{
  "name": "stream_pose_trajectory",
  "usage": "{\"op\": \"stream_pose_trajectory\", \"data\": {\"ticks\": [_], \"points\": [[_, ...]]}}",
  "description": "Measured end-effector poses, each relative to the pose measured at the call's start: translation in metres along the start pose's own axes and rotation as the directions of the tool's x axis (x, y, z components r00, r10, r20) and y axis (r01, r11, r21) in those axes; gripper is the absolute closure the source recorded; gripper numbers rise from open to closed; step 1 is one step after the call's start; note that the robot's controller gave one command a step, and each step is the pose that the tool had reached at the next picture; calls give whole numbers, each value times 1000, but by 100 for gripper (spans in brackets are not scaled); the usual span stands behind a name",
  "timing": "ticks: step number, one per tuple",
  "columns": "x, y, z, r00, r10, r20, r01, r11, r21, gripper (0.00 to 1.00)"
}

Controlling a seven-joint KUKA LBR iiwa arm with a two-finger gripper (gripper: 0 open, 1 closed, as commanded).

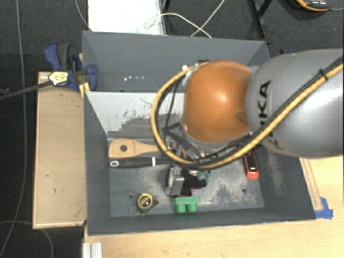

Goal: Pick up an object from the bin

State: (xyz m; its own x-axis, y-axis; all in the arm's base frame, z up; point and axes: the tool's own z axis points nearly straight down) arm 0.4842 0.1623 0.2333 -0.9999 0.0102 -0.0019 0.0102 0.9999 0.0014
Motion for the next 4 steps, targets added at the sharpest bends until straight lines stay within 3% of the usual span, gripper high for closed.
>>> {"op": "stream_pose_trajectory", "data": {"ticks": [1, 2, 3, 4], "points": [[0, 0, 0, 1000, 1, 0, -1, 1000, 0, 0], [-85, -10, 39, 999, 36, 3, -36, 999, -1, 0], [-88, -58, 37, 999, -38, 3, 38, 999, -1, 0], [-73, -66, 88, 1000, 25, 0, -25, 1000, -3, 0]]}}
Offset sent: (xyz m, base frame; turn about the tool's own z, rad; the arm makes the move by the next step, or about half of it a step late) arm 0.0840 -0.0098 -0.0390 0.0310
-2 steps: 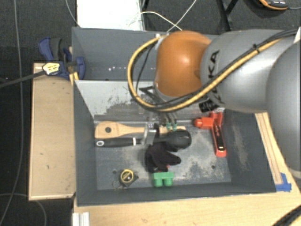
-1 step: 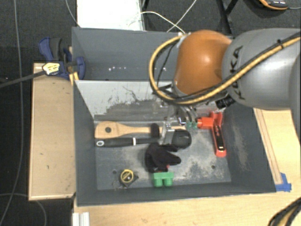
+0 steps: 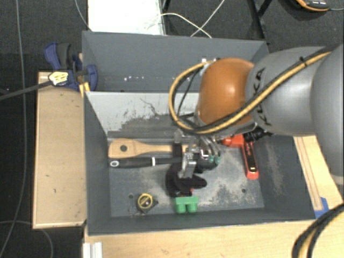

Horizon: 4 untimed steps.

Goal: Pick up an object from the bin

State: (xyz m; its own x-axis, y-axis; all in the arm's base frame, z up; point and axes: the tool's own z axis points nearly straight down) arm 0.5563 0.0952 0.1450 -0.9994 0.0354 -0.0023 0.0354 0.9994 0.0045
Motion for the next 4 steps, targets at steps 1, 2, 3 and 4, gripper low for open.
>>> {"op": "stream_pose_trajectory", "data": {"ticks": [1, 2, 3, 4], "points": [[-10, 1, 2, 1000, -12, 7, 12, 1000, -1, 0], [-21, 7, 27, 1000, 4, 17, -4, 1000, -3, 0], [-25, 3, -58, 939, -343, 15, 343, 939, 3, 0], [-23, 1, 16, 999, -33, 11, 33, 999, -2, 0]]}}
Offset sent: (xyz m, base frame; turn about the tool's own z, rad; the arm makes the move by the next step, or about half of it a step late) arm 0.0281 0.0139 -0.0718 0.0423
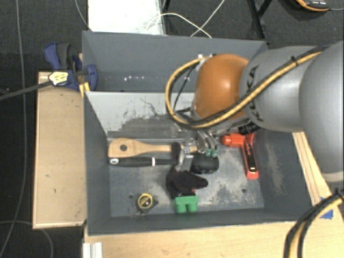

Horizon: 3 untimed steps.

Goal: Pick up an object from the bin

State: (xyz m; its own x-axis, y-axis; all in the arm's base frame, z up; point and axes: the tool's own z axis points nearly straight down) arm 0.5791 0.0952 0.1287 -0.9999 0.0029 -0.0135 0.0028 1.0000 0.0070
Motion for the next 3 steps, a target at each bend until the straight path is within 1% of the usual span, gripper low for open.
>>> {"op": "stream_pose_trajectory", "data": {"ticks": [1, 2, 3], "points": [[-1, -1, 36, 998, -61, 1, 61, 998, 0, 0], [4, 3, 10, 1000, -5, 3, 5, 1000, -2, 0], [2, -5, 57, 1000, -22, 4, 22, 1000, -2, 0]]}}
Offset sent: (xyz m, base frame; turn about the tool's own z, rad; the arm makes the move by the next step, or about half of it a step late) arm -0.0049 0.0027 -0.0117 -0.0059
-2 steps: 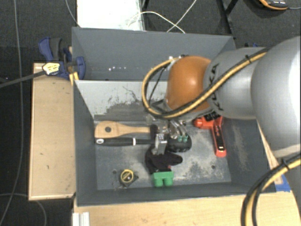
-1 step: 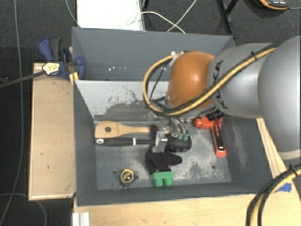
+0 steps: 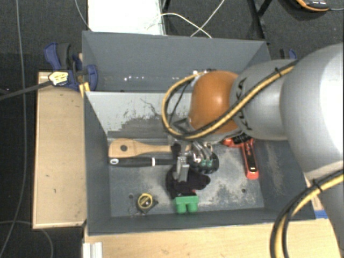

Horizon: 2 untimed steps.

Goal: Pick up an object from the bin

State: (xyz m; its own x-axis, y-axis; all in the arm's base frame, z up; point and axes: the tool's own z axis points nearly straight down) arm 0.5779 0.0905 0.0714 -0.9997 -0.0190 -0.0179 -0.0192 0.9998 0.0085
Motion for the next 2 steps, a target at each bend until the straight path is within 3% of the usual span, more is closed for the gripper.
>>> {"op": "stream_pose_trajectory", "data": {"ticks": [1, 2], "points": [[-6, 7, -33, 1000, 29, 6, -29, 1000, -2, 0], [-1, -1, -10, 1000, -3, 2, 3, 1000, -1, 0]]}}
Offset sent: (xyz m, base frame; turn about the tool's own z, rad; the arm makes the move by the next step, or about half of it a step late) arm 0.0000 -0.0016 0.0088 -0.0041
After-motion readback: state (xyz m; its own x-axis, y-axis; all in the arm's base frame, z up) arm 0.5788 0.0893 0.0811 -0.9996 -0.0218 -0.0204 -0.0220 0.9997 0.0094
